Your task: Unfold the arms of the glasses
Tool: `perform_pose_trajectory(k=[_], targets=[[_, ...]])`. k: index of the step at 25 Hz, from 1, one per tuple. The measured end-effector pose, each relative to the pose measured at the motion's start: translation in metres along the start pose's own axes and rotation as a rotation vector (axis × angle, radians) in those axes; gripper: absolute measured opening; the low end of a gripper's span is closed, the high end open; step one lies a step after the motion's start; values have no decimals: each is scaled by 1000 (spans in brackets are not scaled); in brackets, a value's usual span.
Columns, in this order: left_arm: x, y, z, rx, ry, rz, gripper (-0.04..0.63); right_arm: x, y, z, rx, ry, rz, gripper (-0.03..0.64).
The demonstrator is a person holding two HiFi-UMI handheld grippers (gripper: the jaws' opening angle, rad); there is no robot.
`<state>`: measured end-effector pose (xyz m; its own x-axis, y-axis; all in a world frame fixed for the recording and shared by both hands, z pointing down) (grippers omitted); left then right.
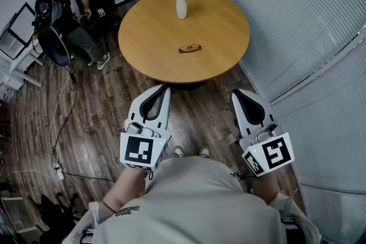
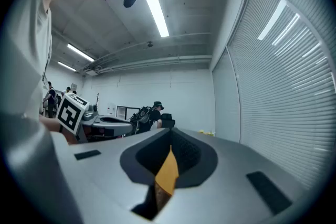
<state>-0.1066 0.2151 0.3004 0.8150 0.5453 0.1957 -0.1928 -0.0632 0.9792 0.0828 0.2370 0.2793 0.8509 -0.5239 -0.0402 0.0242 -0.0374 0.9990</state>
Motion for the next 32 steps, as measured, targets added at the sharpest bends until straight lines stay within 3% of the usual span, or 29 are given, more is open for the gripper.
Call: perform_pose_trajectory(k=[5,32], targets=[[-3,-1,0,7,-20,-64,29,4,-1,0,17,-16,41,31],[56,11,49,-77,-24,-29,29,75,34,-19,-49,-27,57,32]])
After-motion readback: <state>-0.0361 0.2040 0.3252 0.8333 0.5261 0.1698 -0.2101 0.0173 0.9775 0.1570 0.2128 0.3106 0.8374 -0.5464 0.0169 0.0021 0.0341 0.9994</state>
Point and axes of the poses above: the fingertips, and each gripper's own axes: z forward along the fingers, x to its right, y out of its underside, the point moved 3 cm from there along -z, backward along the fingers, and after that the axes turned 4 degrees about y, right-handed, at the moved point
